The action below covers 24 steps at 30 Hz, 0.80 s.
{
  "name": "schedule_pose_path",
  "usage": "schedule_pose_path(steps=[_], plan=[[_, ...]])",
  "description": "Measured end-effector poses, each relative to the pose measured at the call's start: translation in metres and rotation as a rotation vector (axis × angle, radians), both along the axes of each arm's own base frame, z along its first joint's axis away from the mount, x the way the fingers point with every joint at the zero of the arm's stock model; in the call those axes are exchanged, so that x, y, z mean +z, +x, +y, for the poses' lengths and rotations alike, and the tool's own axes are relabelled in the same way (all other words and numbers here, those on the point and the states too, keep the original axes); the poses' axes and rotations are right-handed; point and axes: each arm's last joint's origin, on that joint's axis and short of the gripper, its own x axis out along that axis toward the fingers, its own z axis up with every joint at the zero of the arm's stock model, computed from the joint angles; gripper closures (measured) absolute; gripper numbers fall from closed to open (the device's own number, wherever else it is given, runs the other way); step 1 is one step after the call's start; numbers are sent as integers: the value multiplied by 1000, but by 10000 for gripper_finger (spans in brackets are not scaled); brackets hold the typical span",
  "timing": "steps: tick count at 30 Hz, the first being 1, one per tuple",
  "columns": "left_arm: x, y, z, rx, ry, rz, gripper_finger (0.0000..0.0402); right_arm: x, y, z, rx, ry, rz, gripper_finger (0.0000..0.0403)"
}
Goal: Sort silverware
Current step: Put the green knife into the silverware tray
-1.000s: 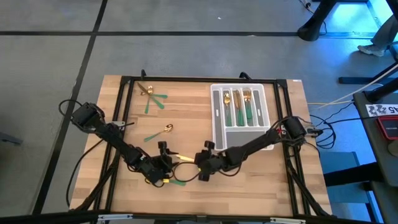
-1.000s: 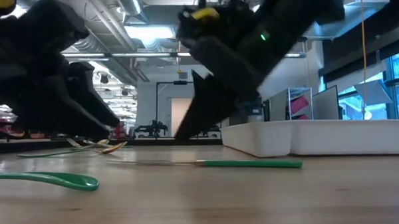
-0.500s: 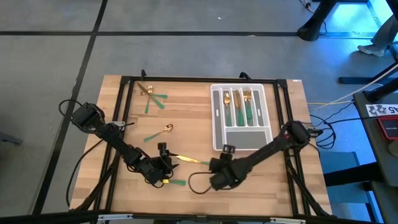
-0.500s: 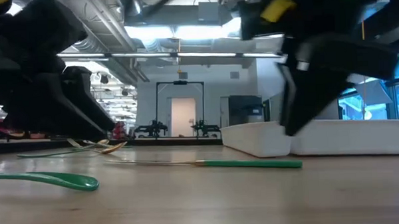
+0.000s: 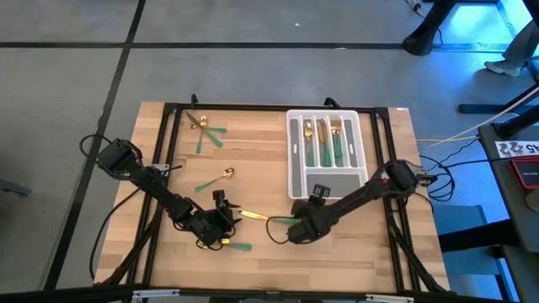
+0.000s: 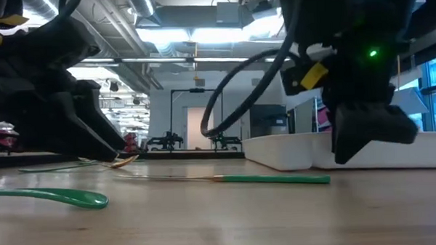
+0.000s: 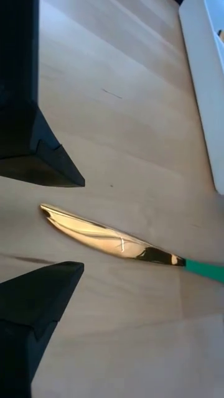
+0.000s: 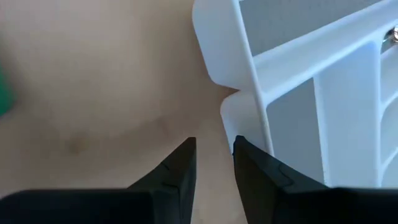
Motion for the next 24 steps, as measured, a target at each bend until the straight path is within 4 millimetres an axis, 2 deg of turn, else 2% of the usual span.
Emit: schedule_pose_path(steps=[5, 11, 14, 19, 24], plan=[[0, 0, 0, 6, -8, -3, 204, 1, 0, -13, -27, -40, 35, 297], [0, 0, 0, 9, -14, -6, 204, 2, 1, -14, -22, -44, 36, 297], [0, 0, -1, 7, -16, -7, 204, 8, 0, -1, -7, -40, 1, 297], [0, 0, -1, 7, -17, -8, 204, 23, -5, 34, 64, -30, -99, 297], [0, 0, -1, 7, -20, -12, 204, 28, -10, 73, 183, -92, -335, 297]])
